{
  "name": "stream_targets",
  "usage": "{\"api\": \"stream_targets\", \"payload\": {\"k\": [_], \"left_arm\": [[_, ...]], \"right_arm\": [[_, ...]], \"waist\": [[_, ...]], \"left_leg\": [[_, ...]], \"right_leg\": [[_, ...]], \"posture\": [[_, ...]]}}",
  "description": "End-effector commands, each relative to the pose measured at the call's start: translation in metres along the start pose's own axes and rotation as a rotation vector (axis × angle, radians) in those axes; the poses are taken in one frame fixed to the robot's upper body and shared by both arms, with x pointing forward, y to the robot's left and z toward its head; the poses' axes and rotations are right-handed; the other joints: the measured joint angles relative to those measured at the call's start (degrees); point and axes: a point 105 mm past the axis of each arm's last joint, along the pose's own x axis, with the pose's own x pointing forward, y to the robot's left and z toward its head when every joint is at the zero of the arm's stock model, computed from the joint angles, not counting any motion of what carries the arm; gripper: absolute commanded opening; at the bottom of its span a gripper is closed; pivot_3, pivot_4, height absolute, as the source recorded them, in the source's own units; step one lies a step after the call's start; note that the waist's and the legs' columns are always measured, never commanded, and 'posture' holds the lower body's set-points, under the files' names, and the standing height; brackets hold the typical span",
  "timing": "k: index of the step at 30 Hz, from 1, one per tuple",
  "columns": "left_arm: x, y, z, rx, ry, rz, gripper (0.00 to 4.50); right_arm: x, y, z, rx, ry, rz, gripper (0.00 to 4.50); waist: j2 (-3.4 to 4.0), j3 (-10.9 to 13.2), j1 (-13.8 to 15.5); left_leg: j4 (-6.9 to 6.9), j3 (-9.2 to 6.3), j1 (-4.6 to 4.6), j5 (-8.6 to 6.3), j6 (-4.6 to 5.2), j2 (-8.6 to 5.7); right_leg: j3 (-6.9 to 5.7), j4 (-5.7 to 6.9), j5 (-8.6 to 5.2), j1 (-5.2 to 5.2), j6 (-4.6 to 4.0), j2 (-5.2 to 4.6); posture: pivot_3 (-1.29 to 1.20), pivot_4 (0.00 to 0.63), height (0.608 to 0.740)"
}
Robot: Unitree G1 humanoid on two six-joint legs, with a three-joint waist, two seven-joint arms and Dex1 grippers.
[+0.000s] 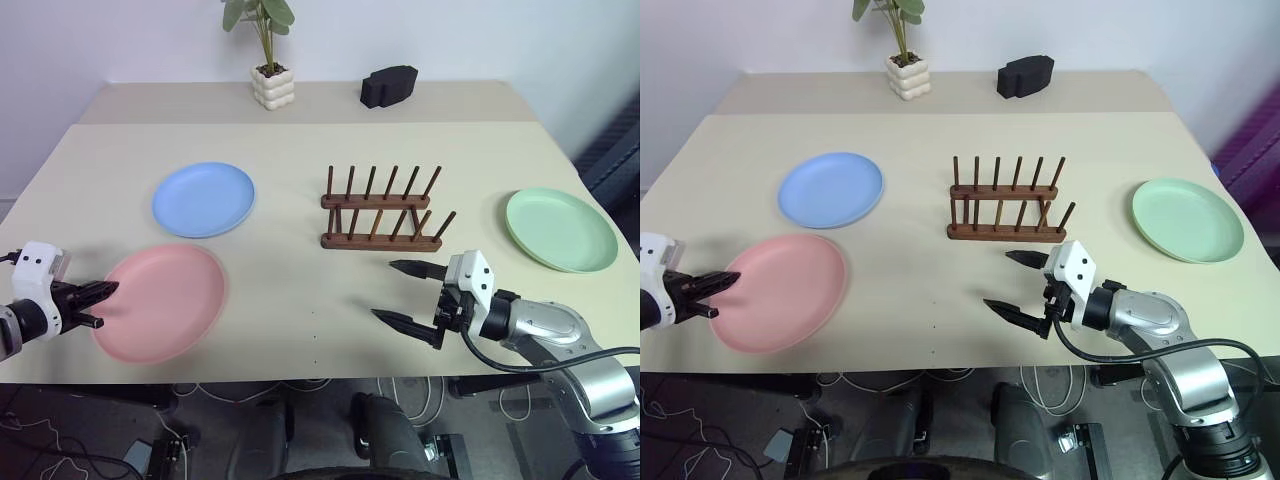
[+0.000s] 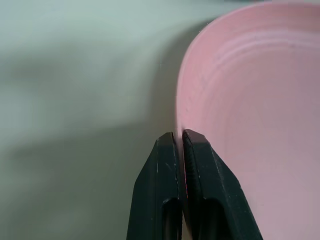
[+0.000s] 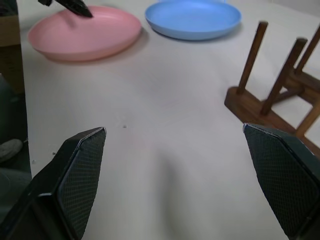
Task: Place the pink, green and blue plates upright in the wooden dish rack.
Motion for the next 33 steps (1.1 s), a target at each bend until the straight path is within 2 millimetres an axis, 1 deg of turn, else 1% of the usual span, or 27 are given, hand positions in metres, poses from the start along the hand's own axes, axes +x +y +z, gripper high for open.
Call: {"api": "stream_targets", "payload": {"k": [1, 2, 3, 5, 9, 12, 15, 18, 19, 22, 24, 26, 28, 29, 31, 33], "left_arm": [[-0.007, -0.006, 0.048, -0.007, -0.220, -0.006, 0.05], [-0.008, -0.008, 0.059, -0.023, -0.273, -0.014, 0.05], [-0.008, -0.014, 0.075, -0.029, -0.335, -0.027, 0.05], [-0.007, -0.025, 0.096, -0.033, -0.410, -0.056, 0.05], [0.001, -0.048, 0.129, 0.000, -0.517, -0.113, 0.05], [0.011, -0.061, 0.159, 0.021, -0.604, -0.111, 0.05], [0.020, -0.073, 0.190, 0.012, -0.697, -0.103, 0.05], [0.031, -0.097, 0.216, 0.065, -0.752, -0.124, 0.05], [0.034, -0.110, 0.226, 0.097, -0.781, -0.137, 0.05], [0.041, -0.140, 0.246, 0.179, -0.828, -0.162, 0.05], [0.039, -0.166, 0.260, 0.209, -0.877, -0.210, 0.05], [0.039, -0.186, 0.268, 0.233, -0.906, -0.233, 0.05], [0.040, -0.196, 0.270, 0.248, -0.912, -0.234, 0.05], [0.041, -0.204, 0.270, 0.289, -0.915, -0.230, 0.05], [0.040, -0.218, 0.270, 0.269, -0.926, -0.263, 0.05], [0.039, -0.226, 0.269, 0.245, -0.931, -0.289, 0.05]], "right_arm": [[0.003, -0.001, 0.010, -0.036, -0.044, 0.006, 4.50], [0.004, -0.002, 0.010, -0.038, -0.046, 0.006, 4.50], [0.005, -0.002, 0.011, -0.040, -0.048, 0.006, 4.50], [0.007, -0.004, 0.012, -0.048, -0.053, 0.003, 4.50], [0.011, -0.011, 0.021, -0.081, -0.069, -0.024, 4.50], [0.014, -0.017, 0.036, -0.144, -0.085, -0.056, 4.50], [0.018, -0.023, 0.054, -0.290, -0.074, -0.096, 4.50], [0.023, -0.028, 0.072, -0.418, -0.075, -0.137, 4.50], [0.026, -0.029, 0.079, -0.476, -0.072, -0.148, 4.50], [0.034, -0.034, 0.093, -0.583, -0.059, -0.186, 4.50], [0.040, -0.040, 0.102, -0.705, -0.030, -0.231, 4.50], [0.046, -0.049, 0.113, -0.815, -0.014, -0.299, 4.50], [0.050, -0.054, 0.119, -0.887, -0.003, -0.344, 4.50], [0.055, -0.054, 0.119, -0.923, 0.009, -0.348, 4.50], [0.066, -0.054, 0.114, -0.992, 0.045, -0.345, 4.50], [0.073, -0.055, 0.110, -1.030, 0.065, -0.351, 4.50]], "waist": [[-0.09, 0.04, 0.16], [-0.15, 0.05, 0.17], [-0.23, 0.10, 0.11], [-0.33, 0.15, -0.02], [-0.32, 0.16, -0.26], [-0.35, 0.16, -0.12], [-0.38, 0.18, 0.02], [-0.42, 0.20, -0.03], [-0.42, 0.20, -0.04], [-0.45, 0.22, -0.05], [-0.45, 0.23, -0.17], [-0.48, 0.25, -0.18], [-0.48, 0.25, -0.35], [-0.47, 0.25, -0.41], [-0.47, 0.25, -0.55], [-0.48, 0.25, -0.48]], "left_leg": [[0.01, -0.01, -0.01, 0.00, 0.00, 0.00], [0.02, -0.02, -0.03, 0.00, 0.00, 0.01], [0.03, -0.03, -0.03, 0.00, 0.00, 0.02], [0.03, -0.02, -0.06, 0.01, 0.01, 0.03], [0.03, 0.09, -0.08, 0.01, 0.01, -0.01], [0.07, 0.19, -0.07, 0.01, 0.01, -0.12], [0.14, 0.13, -0.06, 0.02, 0.01, -0.08], [0.15, 0.11, -0.07, 0.02, 0.01, -0.08], [0.14, 0.12, -0.07, 0.02, 0.01, -0.09], [0.13, 0.13, -0.11, 0.02, 0.01, -0.09], [0.13, 0.13, -0.13, 0.02, 0.01, -0.09], [0.14, 0.13, -0.13, 0.02, 0.01, -0.10], [0.14, 0.13, -0.12, 0.03, 0.01, -0.10], [0.13, 0.12, -0.12, 0.02, 0.01, -0.10], [0.12, 0.12, -0.10, 0.03, 0.01, -0.09], [0.12, 0.10, -0.12, 0.03, 0.01, -0.09]], "right_leg": [[-0.01, -0.01, 0.00, 0.00, 0.00, 0.00], [-0.05, -0.01, 0.00, 0.01, 0.00, 0.00], [-0.08, -0.01, 0.00, 0.03, 0.00, 0.01], [-0.08, 0.00, 0.02, 0.03, -0.01, 0.06], [-0.05, 0.00, 0.03, 0.03, 0.03, 0.10], [-0.06, 0.07, 0.04, 0.05, 0.03, 0.20], [-0.06, 0.08, 0.05, 0.11, 0.01, 0.38], [-0.06, 0.10, 0.05, 0.12, 0.02, 0.42], [-0.05, 0.09, 0.05, 0.12, 0.03, 0.42], [-0.05, 0.04, 0.13, 0.11, 0.20, 0.43], [-0.05, 0.04, 0.13, 0.10, 0.21, 0.43], [-0.04, 0.05, 0.14, 0.09, 0.21, 0.43], [-0.04, 0.06, 0.14, 0.09, 0.21, 0.44], [-0.05, 0.06, 0.14, 0.08, 0.21, 0.45], [-0.04, 0.07, 0.14, 0.08, 0.23, 0.46], [-0.04, 0.08, 0.15, 0.07, 0.24, 0.46]], "posture": [[0.00, 0.150, 0.740], [0.00, 0.150, 0.740], [0.00, 0.150, 0.740], [0.00, 0.150, 0.740], [0.00, 0.150, 0.740], [0.00, 0.150, 0.740], [0.00, 0.150, 0.740], [0.00, 0.150, 0.740], [0.00, 0.150, 0.740], [0.00, 0.150, 0.740], [0.00, 0.150, 0.740], [0.00, 0.150, 0.740], [0.00, 0.150, 0.740], [0.00, 0.150, 0.740], [0.00, 0.150, 0.740], [0.00, 0.150, 0.740]]}}
